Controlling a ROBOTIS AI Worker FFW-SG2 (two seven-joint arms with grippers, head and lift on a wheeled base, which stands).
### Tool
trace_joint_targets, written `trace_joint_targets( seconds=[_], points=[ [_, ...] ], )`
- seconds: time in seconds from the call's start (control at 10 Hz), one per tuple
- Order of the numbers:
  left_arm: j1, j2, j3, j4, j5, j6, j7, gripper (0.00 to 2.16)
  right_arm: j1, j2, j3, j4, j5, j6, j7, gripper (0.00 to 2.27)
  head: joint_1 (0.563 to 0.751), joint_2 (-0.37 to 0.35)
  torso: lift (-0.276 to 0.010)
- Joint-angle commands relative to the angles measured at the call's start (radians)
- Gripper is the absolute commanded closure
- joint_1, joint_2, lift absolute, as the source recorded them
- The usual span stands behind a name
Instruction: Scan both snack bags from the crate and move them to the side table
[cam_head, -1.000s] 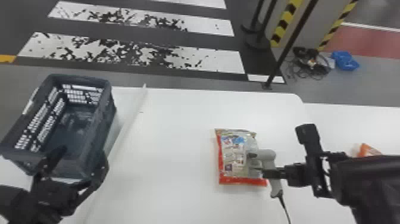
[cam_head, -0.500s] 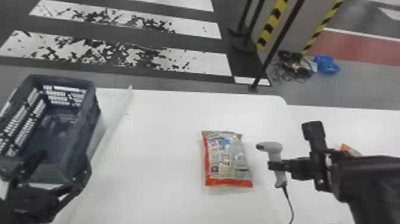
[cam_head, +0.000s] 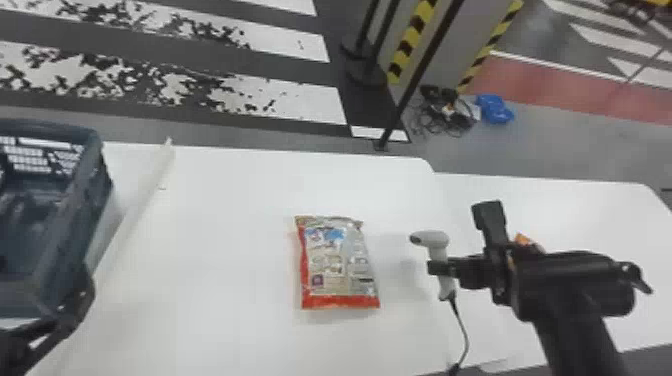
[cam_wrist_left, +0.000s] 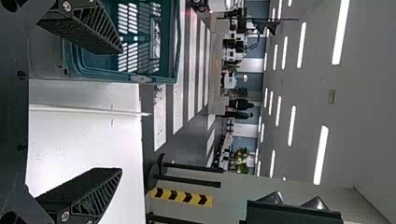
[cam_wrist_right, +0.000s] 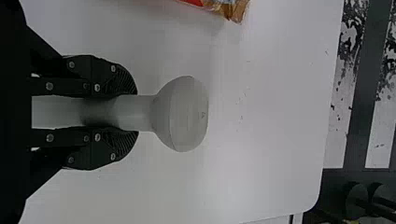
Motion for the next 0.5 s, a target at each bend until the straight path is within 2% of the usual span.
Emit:
trace_joint_targets(
  seconds=[0.0, 0.4],
  points=[
    [0.0, -0.001, -0.001, -0.001, -0.002, 0.003, 0.0, 0.1, -0.019, -0.007, 0.003, 0.048, 0.004, -0.029, 0.0, 2.24, 0.695, -0.35, -0.029],
    [0.003, 0.0, -0.001, -0.003, 0.0, 0.0, 0.0, 0.1, -0.051, -0.011, 0.031, 0.144, 0.02, -0.085, -0.009, 2.24, 0.695, -0.35, -0.029]
  ],
)
